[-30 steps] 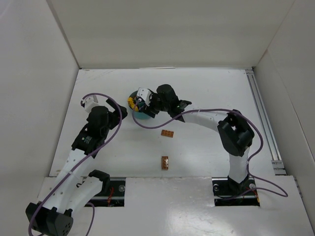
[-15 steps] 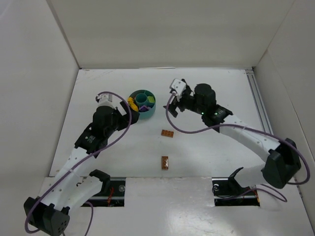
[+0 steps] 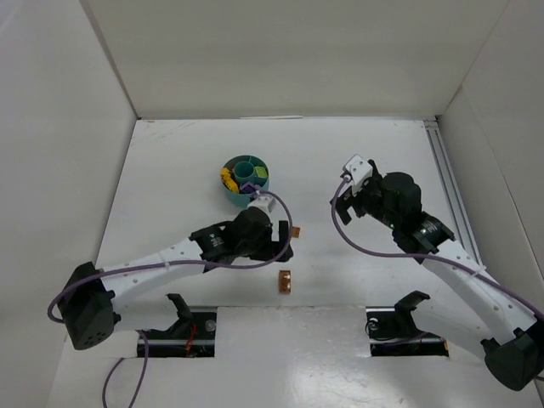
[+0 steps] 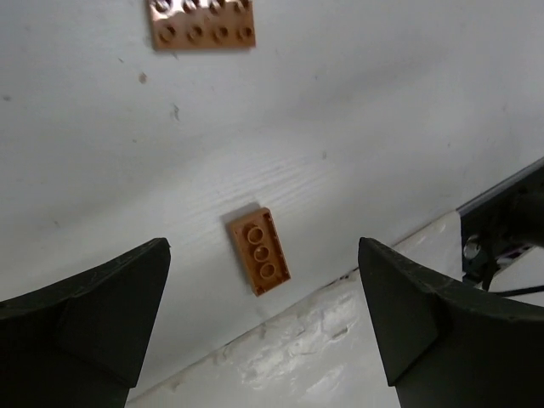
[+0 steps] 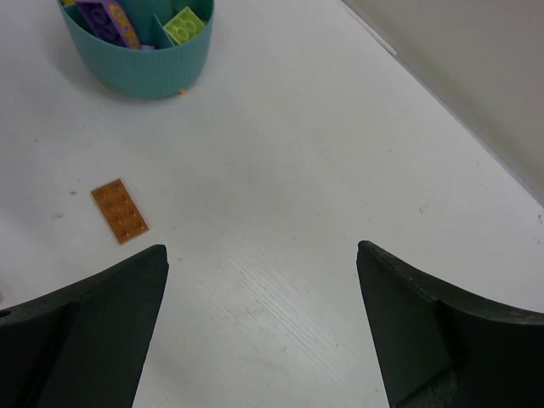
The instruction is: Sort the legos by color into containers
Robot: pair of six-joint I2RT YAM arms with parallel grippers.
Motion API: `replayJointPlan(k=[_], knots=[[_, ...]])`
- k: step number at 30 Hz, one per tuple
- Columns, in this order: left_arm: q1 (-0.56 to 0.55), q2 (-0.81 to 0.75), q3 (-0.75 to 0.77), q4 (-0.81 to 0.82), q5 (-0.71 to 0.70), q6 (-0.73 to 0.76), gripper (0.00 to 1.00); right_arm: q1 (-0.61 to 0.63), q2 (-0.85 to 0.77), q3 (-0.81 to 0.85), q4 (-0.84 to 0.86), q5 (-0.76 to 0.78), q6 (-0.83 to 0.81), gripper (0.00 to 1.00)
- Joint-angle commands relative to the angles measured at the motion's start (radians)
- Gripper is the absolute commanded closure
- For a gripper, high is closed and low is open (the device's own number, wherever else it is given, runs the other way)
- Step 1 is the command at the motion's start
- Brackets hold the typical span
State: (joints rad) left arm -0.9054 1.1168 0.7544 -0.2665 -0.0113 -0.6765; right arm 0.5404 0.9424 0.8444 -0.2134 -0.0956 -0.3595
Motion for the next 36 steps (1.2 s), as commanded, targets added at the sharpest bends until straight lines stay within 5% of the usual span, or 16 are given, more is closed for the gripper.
replayJointPlan(k=[1, 6, 20, 36], knots=[[-0.107, 0.041, 0.04, -0.028, -0.054, -0.055, 0.1, -0.017, -0.031, -0.031, -0.095, 0.02, 0.005, 0.04], [-0.25, 0.132, 0.029, -0.074, -0.128, -0.217, 0.15, -0.017, -0.057, -0.1, -0.093, 0.002, 0.005, 0.04], [-0.311, 0.373, 0.12, -0.063, -0.271, -0.343, 0.29, -0.036, -0.148, -0.191, -0.044, 0.011, 0.014, 0.04], [-0.362, 0.489, 0.207, -0.22, -0.349, -0.443, 0.82, -0.082, -0.171, -0.209, -0.035, -0.027, -0.013, 0.04]])
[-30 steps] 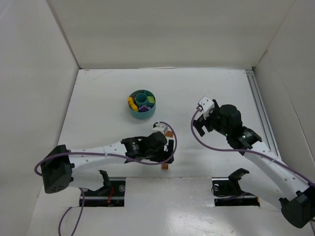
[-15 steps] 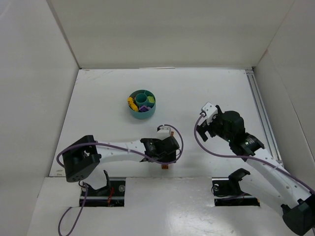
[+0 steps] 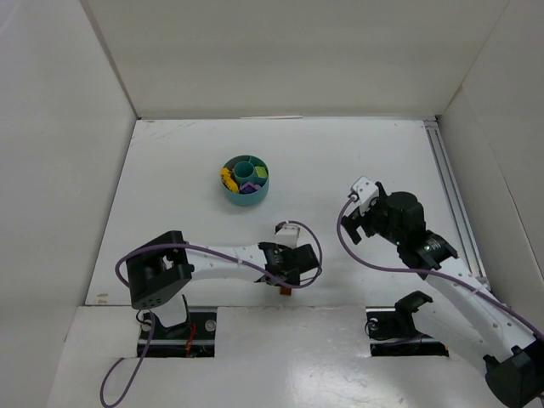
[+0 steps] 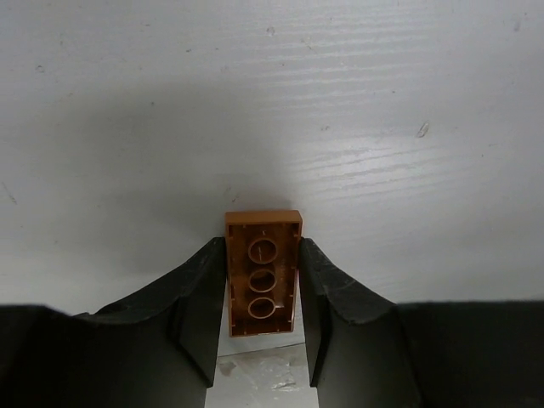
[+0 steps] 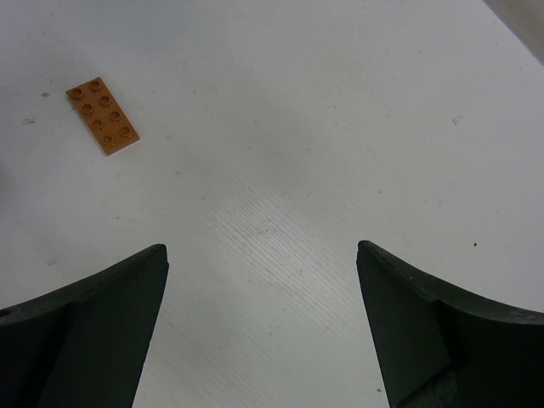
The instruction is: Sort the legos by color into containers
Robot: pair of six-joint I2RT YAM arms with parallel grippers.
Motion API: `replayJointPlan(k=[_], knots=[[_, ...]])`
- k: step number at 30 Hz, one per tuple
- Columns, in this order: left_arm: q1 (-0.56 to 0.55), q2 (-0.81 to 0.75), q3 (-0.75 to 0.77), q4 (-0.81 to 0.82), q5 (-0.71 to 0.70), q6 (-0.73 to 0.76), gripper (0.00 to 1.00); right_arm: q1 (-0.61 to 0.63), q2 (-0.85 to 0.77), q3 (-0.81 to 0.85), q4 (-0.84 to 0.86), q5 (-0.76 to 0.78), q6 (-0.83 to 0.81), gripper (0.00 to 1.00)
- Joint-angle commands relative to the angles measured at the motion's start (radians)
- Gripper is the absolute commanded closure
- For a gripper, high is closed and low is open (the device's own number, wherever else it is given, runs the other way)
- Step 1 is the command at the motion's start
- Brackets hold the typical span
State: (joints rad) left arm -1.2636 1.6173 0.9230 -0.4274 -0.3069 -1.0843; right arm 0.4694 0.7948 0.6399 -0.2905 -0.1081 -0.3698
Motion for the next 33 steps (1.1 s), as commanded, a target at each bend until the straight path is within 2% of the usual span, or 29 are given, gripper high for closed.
replayJointPlan(k=[1, 4, 7, 8, 11, 14, 15, 16, 17, 18, 21, 22, 24, 25, 29, 33], knots=[[-0.003, -0.023, 0.039, -0.059, -0.063, -0.035, 0.82, -0.011, -0.023, -0.005, 0.042, -0.015, -0.003, 0.04], [-0.003, -0.046, 0.062, -0.082, -0.087, -0.023, 0.83, -0.02, -0.045, -0.014, 0.042, -0.024, 0.006, 0.04], [-0.003, -0.078, 0.111, -0.141, -0.184, -0.086, 0.86, -0.02, -0.077, -0.014, 0.042, -0.024, 0.006, 0.04], [-0.003, -0.088, 0.126, -0.183, -0.266, -0.106, 0.86, -0.02, -0.086, -0.023, 0.042, -0.024, 0.006, 0.04], [0.021, -0.129, 0.181, -0.224, -0.397, -0.12, 0.86, -0.029, -0.118, -0.032, 0.062, -0.013, 0.006, 0.04], [0.102, -0.174, 0.201, -0.203, -0.535, -0.082, 0.86, -0.038, -0.134, -0.032, 0.071, -0.002, 0.006, 0.04], [0.124, -0.187, 0.217, -0.142, -0.601, -0.054, 0.86, -0.038, -0.134, -0.032, 0.071, -0.002, 0.006, 0.04], [0.166, -0.198, 0.217, -0.092, -0.626, 0.062, 0.86, -0.038, -0.134, -0.032, 0.071, -0.002, -0.004, 0.04], [0.188, -0.209, 0.217, -0.045, -0.658, 0.101, 0.86, -0.047, -0.134, -0.032, 0.071, 0.01, -0.004, 0.04], [0.21, -0.224, 0.217, 0.06, -0.688, 0.151, 0.86, -0.048, -0.122, -0.023, 0.071, 0.01, -0.004, 0.04], [0.311, -0.247, 0.199, 0.247, -0.728, 0.384, 0.86, -0.057, -0.1, -0.023, 0.082, 0.01, -0.014, 0.04], [0.337, -0.247, 0.183, 0.389, -0.729, 0.443, 0.84, -0.057, -0.1, -0.023, 0.096, 0.01, -0.023, 0.04], [0.41, -0.26, 0.139, 0.555, -0.706, 0.553, 0.81, -0.057, -0.077, -0.023, 0.108, 0.022, -0.023, 0.04], [0.434, -0.26, 0.099, 0.701, -0.684, 0.651, 0.8, -0.057, -0.077, -0.023, 0.12, 0.022, -0.033, 0.04], [0.536, -0.24, 0.045, 0.934, -0.62, 0.792, 0.79, -0.068, -0.028, 0.0, 0.142, 0.013, -0.044, 0.04], [0.575, -0.177, 0.036, 1.044, -0.607, 0.882, 0.78, -0.077, -0.005, 0.0, 0.163, 0.013, -0.044, 0.04]])
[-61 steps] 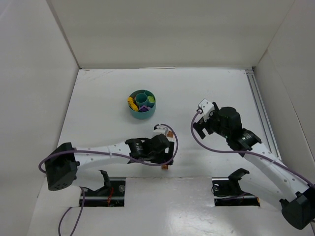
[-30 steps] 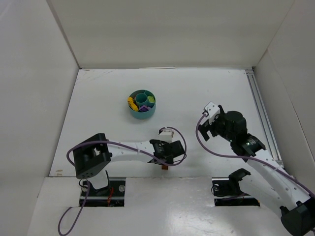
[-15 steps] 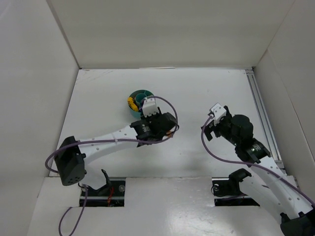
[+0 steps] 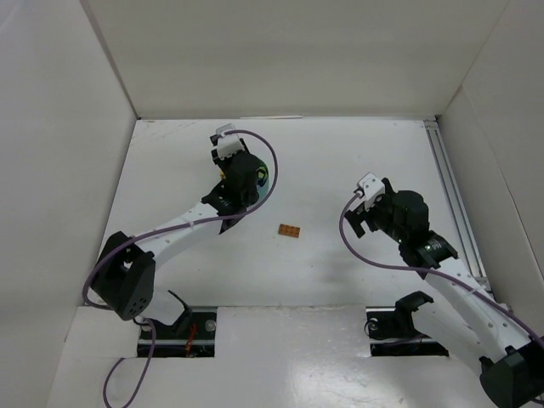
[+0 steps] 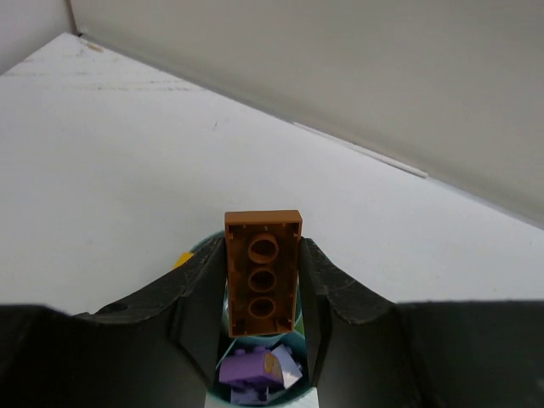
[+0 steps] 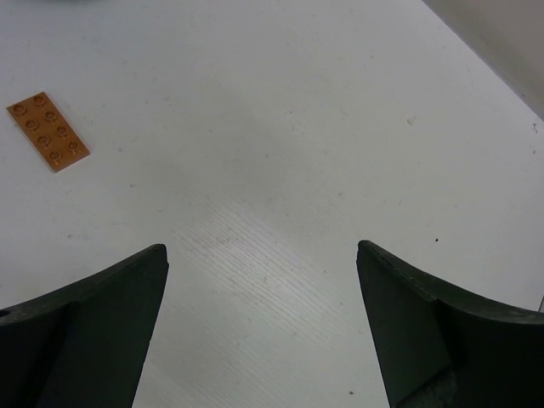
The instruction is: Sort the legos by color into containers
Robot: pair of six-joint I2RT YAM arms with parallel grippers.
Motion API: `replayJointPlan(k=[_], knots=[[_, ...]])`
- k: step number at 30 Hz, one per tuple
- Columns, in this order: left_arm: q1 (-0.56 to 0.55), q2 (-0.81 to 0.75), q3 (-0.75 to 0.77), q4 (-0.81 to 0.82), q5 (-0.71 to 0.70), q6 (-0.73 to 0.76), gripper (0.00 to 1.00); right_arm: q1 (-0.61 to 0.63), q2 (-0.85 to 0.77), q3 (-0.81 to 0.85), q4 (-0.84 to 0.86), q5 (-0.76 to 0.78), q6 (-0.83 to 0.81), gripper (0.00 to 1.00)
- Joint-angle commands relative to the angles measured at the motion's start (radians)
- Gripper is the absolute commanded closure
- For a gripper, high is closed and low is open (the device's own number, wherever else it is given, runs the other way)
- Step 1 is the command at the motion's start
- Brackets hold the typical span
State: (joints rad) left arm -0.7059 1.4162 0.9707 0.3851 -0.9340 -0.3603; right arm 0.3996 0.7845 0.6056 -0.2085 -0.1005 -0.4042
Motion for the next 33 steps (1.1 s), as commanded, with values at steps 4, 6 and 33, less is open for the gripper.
replayJointPlan(k=[4, 6, 33], knots=[[0.04, 0.081, -0.012, 0.278, 0.075, 0.187, 0.78, -0.018, 0.005, 0.034, 0.09, 0.005, -0.01, 0.04], [0.04, 0.112, -0.003, 0.302, 0.087, 0.187, 0.78, -0.027, 0.005, 0.034, 0.09, 0.005, -0.019, 0.04], [0.06, 0.242, -0.121, 0.397, 0.066, 0.057, 0.6, -0.054, 0.024, 0.025, 0.09, -0.056, -0.028, 0.04]])
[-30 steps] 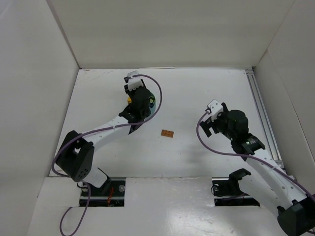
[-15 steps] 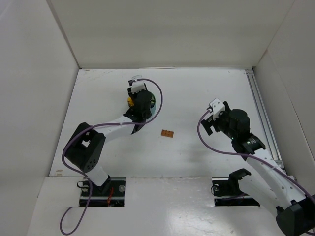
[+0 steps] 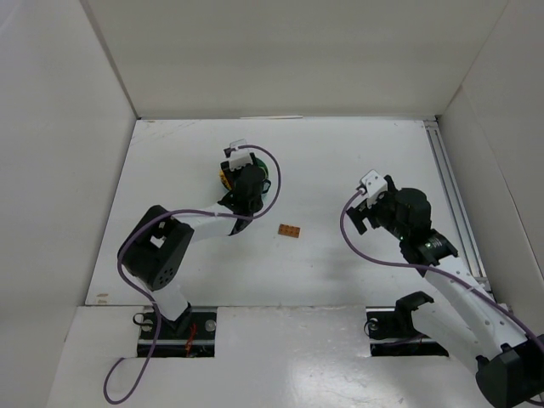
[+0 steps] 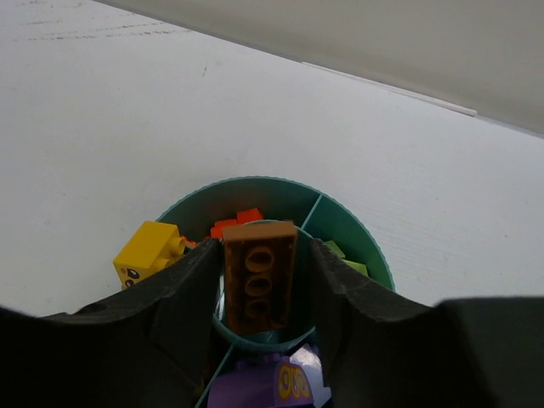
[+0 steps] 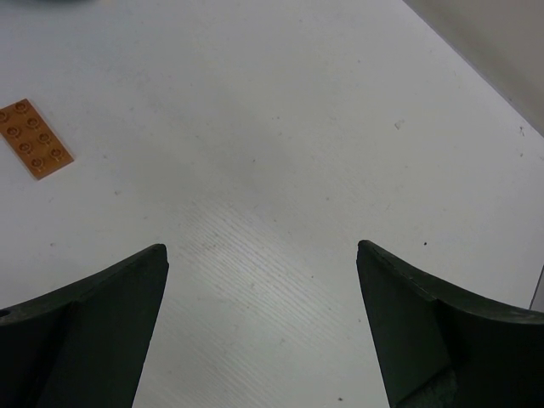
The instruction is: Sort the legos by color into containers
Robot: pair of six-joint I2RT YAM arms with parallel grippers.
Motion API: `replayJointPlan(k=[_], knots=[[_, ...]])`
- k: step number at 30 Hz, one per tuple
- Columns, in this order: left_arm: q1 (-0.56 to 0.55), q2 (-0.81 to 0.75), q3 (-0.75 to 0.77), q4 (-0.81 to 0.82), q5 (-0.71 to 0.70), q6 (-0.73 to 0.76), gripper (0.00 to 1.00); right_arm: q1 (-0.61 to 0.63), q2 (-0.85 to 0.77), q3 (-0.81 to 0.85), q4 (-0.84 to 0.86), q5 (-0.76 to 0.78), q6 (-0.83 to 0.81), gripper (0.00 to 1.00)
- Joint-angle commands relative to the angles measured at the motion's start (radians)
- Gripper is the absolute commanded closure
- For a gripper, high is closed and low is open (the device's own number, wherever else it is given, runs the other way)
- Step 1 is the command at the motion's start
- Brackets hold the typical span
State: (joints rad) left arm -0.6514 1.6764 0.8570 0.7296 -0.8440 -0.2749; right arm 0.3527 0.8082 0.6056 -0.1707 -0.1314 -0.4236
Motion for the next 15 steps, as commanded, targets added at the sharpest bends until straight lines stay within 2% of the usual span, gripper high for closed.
replayJointPlan(k=[1, 4, 8, 11, 14, 15], knots=[[0.006, -0.033, -0.018, 0.042, -0.024, -0.041, 0.56, -0.008, 0.009, 0.025, 0.053, -0.025, -0.009, 0.04], [-0.004, -0.073, -0.027, 0.015, -0.024, -0.064, 0.44, -0.008, 0.02, 0.025, 0.062, -0.045, -0.009, 0.02], [-0.004, -0.124, -0.027, -0.076, -0.024, -0.099, 0.34, -0.008, 0.039, 0.025, 0.062, -0.094, -0.029, 0.02], [-0.004, -0.173, -0.027, -0.131, -0.006, -0.13, 0.32, -0.008, 0.06, 0.025, 0.062, -0.154, -0.061, 0.02], [-0.004, -0.23, -0.015, -0.228, 0.063, -0.162, 0.25, -0.008, 0.112, 0.045, 0.062, -0.258, -0.095, 0.02], [-0.004, -0.268, 0.005, -0.292, 0.127, -0.162, 0.2, 0.006, 0.132, 0.058, 0.062, -0.283, -0.104, 0.02]])
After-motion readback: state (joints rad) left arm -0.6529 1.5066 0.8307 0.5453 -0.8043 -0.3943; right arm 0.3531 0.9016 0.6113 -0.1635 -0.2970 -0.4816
